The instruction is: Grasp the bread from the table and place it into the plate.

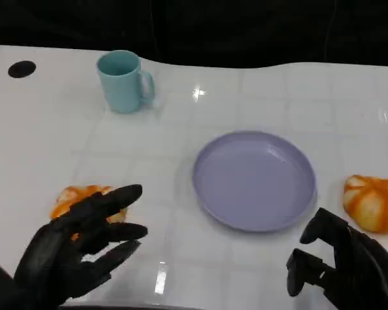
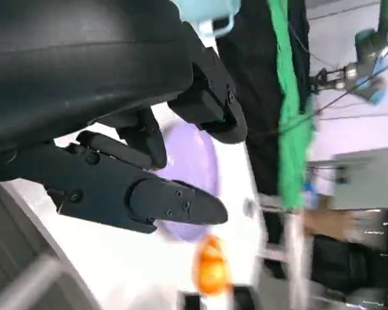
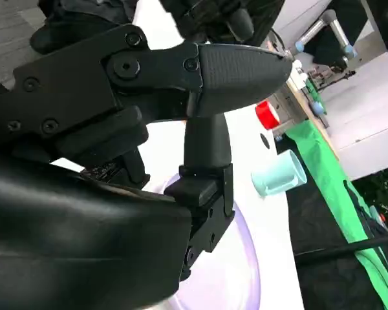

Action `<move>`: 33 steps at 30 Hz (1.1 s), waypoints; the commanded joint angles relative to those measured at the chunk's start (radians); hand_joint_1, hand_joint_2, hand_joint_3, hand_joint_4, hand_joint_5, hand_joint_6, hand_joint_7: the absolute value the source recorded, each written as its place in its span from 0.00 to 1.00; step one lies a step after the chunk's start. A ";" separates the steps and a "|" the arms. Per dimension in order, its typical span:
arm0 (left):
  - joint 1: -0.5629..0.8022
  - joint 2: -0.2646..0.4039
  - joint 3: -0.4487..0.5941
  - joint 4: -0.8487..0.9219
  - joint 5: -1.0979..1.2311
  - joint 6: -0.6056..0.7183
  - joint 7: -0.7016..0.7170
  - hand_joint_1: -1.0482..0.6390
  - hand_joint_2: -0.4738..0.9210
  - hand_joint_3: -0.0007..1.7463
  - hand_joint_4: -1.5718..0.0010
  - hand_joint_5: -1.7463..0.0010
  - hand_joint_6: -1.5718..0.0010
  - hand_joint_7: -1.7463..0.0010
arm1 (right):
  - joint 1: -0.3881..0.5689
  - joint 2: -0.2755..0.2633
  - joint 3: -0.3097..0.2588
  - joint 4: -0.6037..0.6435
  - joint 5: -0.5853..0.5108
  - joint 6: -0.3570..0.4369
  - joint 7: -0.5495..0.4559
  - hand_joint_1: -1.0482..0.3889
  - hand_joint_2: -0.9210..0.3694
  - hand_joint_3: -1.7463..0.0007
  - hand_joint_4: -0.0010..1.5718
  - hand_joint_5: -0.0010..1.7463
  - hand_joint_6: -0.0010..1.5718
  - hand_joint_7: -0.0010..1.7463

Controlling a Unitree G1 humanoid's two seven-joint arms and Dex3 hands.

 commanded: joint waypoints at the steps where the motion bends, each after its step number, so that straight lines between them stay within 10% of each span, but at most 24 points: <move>1: 0.017 0.081 -0.021 -0.100 0.205 -0.005 0.088 0.35 1.00 0.01 0.80 0.73 0.73 1.00 | -0.002 -0.002 -0.004 0.000 0.007 -0.006 0.005 0.34 0.00 0.74 0.48 1.00 0.29 1.00; 17: -0.069 0.291 -0.170 -0.267 1.109 0.205 0.124 0.31 0.92 0.00 0.97 0.93 0.90 1.00 | -0.001 0.007 -0.001 0.005 -0.002 -0.019 0.001 0.34 0.00 0.74 0.48 1.00 0.30 1.00; 33: -0.314 0.306 -0.272 0.029 1.195 0.284 0.054 0.34 0.98 0.01 0.97 0.95 0.88 0.99 | -0.003 0.005 -0.005 0.009 0.001 -0.017 0.006 0.34 0.00 0.74 0.48 1.00 0.30 1.00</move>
